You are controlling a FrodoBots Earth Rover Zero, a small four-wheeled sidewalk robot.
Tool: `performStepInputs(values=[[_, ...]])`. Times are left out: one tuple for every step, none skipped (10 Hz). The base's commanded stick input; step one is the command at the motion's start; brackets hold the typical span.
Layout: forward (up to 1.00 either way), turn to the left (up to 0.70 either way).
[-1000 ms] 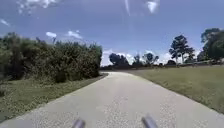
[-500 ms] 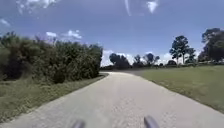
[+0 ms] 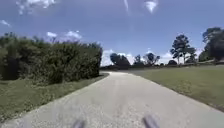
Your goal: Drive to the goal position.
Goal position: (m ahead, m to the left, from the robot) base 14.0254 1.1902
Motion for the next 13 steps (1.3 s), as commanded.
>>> performStepInputs(values=[[0.5, 0.0], [0.5, 0.0], [0.5, 0.0], [0.5, 0.0], [0.5, 0.0], [0.5, 0.0], [0.5, 0.0], [0.5, 0.0], [0.5, 0.0], [0.5, 0.0], [0.5, 0.0], [0.5, 0.0], [0.5, 0.0]])
